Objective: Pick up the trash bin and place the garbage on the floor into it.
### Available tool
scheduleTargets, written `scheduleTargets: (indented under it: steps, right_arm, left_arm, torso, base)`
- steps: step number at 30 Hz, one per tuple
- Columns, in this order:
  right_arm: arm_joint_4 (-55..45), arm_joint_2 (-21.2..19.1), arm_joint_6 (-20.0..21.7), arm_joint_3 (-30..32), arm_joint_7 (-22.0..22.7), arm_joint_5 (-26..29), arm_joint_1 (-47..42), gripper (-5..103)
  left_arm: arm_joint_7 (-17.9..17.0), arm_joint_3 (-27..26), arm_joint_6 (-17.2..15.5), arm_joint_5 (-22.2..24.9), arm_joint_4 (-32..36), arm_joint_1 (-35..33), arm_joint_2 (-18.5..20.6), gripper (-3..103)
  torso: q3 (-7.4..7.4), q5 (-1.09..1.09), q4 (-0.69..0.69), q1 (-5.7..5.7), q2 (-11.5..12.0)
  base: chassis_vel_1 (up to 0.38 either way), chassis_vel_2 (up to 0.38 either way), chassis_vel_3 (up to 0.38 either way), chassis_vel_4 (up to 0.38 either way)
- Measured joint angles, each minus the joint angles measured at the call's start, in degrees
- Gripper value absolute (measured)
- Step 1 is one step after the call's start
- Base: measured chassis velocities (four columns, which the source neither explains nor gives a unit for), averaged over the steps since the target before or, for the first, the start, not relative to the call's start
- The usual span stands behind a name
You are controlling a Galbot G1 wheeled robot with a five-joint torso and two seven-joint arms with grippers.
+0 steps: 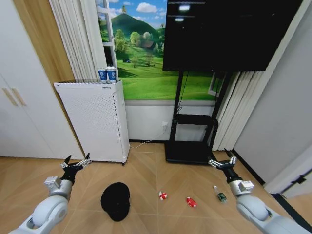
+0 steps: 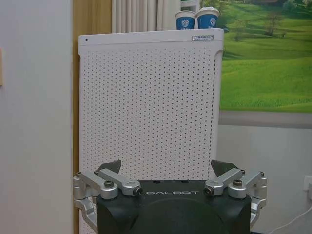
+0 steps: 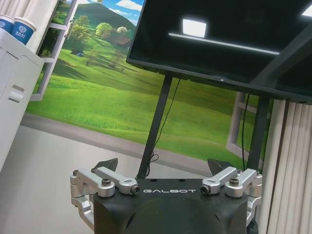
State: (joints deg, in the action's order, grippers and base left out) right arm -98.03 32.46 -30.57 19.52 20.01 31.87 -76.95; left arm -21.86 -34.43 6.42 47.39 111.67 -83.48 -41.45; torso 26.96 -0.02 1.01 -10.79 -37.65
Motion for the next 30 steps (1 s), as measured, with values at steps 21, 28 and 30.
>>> scheduleTargets:
  steps: [21,28,30]
  right_arm:
    - [1.3,1.7,-4.5,-0.4,-1.2,-0.8,-0.2,100]
    - [0.8,1.9,-4.5,0.0,-1.3,-0.8,-0.7,100]
    - [0.8,1.9,-4.5,0.0,-1.5,-0.8,-0.7,100]
  left_arm:
    - [1.0,0.1,1.7,-1.4,-1.7,-0.6,-0.8,100]
    - [1.2,0.0,1.5,-0.7,-1.8,-1.1,-1.0,100]
    - [1.2,0.0,1.4,-0.7,-1.6,-1.2,-1.0,100]
  torso:
    - [-0.01,0.01,0.0,0.02,0.0]
    - [-0.23,0.01,-0.01,0.18,0.4]
    - [-0.4,0.02,-0.01,0.31,0.7]
  base:
    - [-0.084,0.076,0.078,-0.082]
    - [0.0,0.0,0.0,0.0]
    - [0.0,0.0,0.0,0.0]
